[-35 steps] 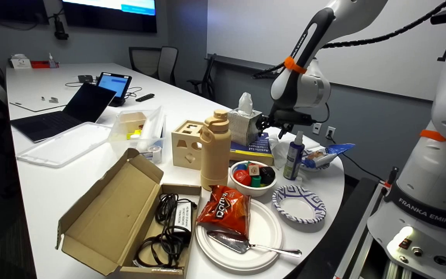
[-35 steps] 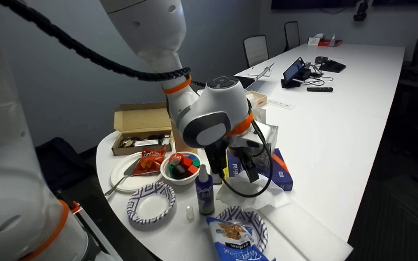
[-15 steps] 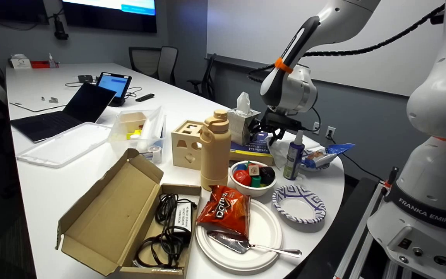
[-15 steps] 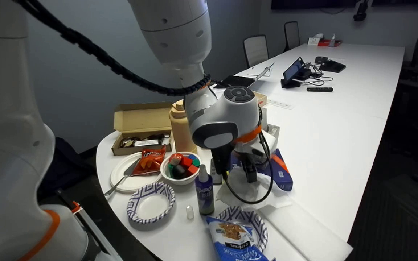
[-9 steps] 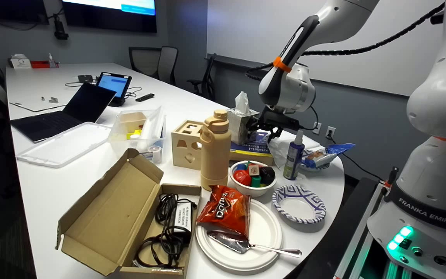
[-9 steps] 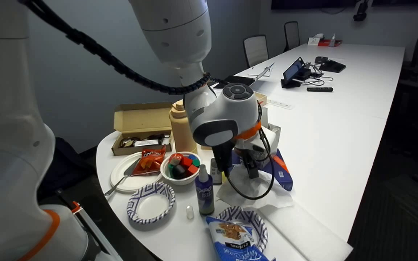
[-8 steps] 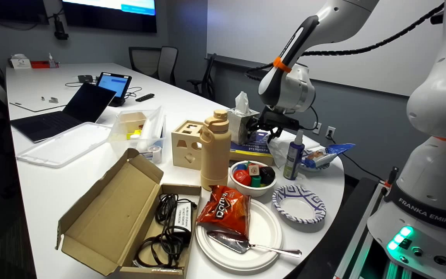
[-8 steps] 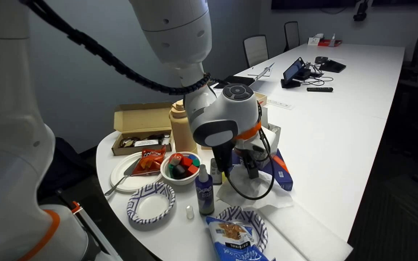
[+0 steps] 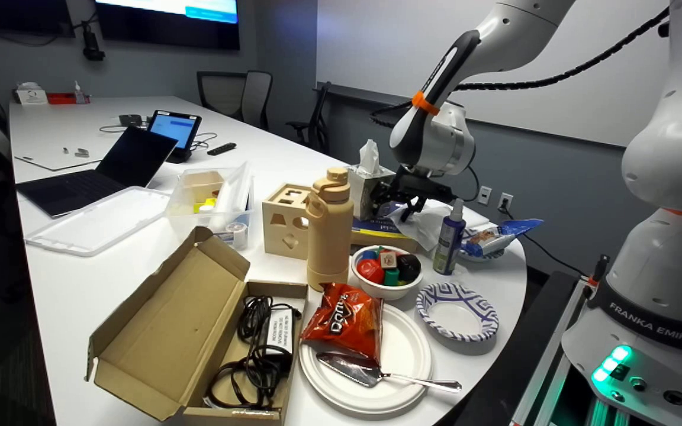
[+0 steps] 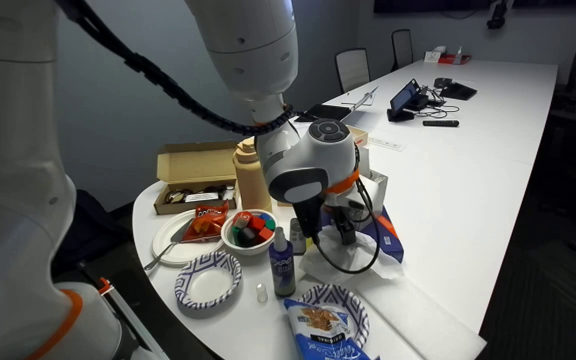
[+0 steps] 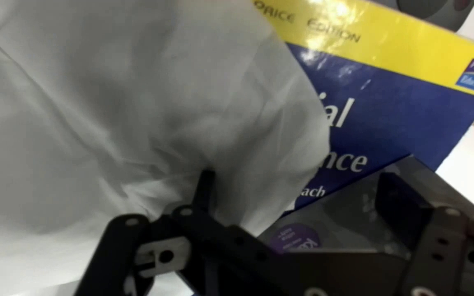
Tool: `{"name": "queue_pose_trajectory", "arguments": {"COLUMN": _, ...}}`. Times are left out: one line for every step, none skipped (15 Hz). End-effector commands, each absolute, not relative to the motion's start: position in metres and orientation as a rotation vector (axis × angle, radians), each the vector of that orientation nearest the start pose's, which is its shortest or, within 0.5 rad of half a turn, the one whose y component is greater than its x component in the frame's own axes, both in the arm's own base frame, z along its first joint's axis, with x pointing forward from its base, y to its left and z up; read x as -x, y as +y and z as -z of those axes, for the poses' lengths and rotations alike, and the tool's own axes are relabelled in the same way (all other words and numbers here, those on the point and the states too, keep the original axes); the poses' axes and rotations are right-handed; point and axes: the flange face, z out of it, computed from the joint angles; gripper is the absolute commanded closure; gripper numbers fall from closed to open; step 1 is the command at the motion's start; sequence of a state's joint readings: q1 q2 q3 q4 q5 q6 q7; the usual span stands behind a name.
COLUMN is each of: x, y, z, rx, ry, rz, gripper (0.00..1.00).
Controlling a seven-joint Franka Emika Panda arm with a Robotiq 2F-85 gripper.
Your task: Remove the white cloth from the plate and put it on the blue book
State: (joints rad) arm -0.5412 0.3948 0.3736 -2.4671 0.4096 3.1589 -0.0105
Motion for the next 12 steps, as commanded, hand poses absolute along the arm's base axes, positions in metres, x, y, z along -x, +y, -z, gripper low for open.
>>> {"name": "queue_pose_trajectory", "arguments": {"x": -0.474, "y": -0.118, "z": -0.186, "rx": 2.835, "ry": 0.876, "rz": 0.459, "gripper": 0.00}}
{"name": "queue_pose_trajectory", "arguments": {"x": -0.471, "y": -0.120, "z": -0.191, "rx": 2.839, "ry": 0.877, "rz": 0.467, "gripper": 0.00}}
{"name": "queue_pose_trajectory", "arguments": {"x": -0.467, "y": -0.121, "z": -0.197, "rx": 2.842, "ry": 0.877, "rz": 0.478, "gripper": 0.00}}
{"name": "queue_pose_trajectory", "arguments": {"x": -0.465, "y": -0.118, "z": -0.205, "rx": 2.838, "ry": 0.858, "rz": 0.471, "gripper": 0.00}}
{"name": "queue_pose_trajectory", "arguments": {"x": -0.461, "y": -0.115, "z": -0.213, "rx": 2.845, "ry": 0.838, "rz": 0.477, "gripper": 0.00}}
{"name": "queue_pose_trajectory", "arguments": {"x": -0.455, "y": -0.109, "z": -0.225, "rx": 2.862, "ry": 0.807, "rz": 0.488, "gripper": 0.00}}
{"name": "queue_pose_trajectory", "arguments": {"x": -0.452, "y": -0.105, "z": -0.234, "rx": 2.869, "ry": 0.781, "rz": 0.491, "gripper": 0.00}}
{"name": "queue_pose_trajectory", "arguments": {"x": -0.446, "y": -0.099, "z": -0.244, "rx": 2.880, "ry": 0.766, "rz": 0.488, "gripper": 0.00}}
{"name": "queue_pose_trajectory", "arguments": {"x": -0.438, "y": -0.095, "z": -0.254, "rx": 2.898, "ry": 0.758, "rz": 0.478, "gripper": 0.00}}
{"name": "queue_pose_trajectory", "arguments": {"x": -0.428, "y": -0.095, "z": -0.261, "rx": 2.922, "ry": 0.763, "rz": 0.463, "gripper": 0.00}}
{"name": "queue_pose_trajectory", "arguments": {"x": -0.418, "y": -0.095, "z": -0.268, "rx": 2.948, "ry": 0.764, "rz": 0.455, "gripper": 0.00}}
{"name": "queue_pose_trajectory", "arguments": {"x": -0.406, "y": -0.097, "z": -0.274, "rx": 2.981, "ry": 0.769, "rz": 0.443, "gripper": 0.00}}
